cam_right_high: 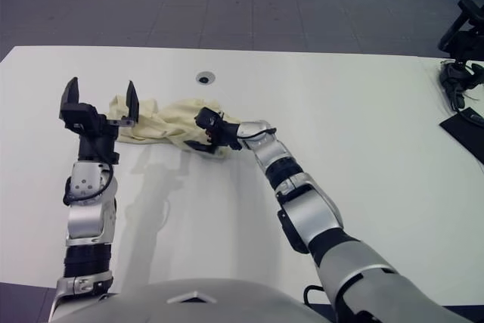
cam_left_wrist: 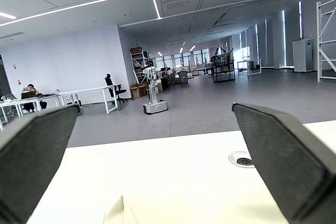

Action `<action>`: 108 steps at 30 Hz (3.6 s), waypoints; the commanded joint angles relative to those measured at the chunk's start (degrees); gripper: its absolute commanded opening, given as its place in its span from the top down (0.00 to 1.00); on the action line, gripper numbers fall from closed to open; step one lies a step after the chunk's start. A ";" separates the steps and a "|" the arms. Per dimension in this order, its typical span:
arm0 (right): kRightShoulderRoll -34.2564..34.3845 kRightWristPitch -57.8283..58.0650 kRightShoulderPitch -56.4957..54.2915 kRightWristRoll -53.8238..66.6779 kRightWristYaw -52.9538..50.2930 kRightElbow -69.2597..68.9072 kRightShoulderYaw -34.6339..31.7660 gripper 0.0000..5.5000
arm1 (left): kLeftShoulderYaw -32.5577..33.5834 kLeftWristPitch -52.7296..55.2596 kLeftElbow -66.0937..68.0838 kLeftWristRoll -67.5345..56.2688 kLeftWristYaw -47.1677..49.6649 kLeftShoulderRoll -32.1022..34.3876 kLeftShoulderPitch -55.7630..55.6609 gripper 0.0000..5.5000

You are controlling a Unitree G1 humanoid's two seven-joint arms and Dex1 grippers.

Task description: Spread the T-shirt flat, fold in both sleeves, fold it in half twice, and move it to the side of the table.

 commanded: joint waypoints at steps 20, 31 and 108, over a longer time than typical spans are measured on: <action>0.15 -1.83 4.68 -4.51 1.37 -2.44 0.92 0.98 | -1.78 0.68 0.47 0.40 0.18 -1.58 1.13 0.02; -7.65 -3.58 10.56 -3.25 -0.18 -26.46 -3.06 0.99 | 0.60 -0.02 0.35 1.14 0.28 1.29 -1.33 0.02; -39.62 -4.16 39.79 2.38 14.86 -62.57 -1.35 1.00 | -33.81 -8.30 4.81 18.94 -60.65 35.39 -17.49 0.55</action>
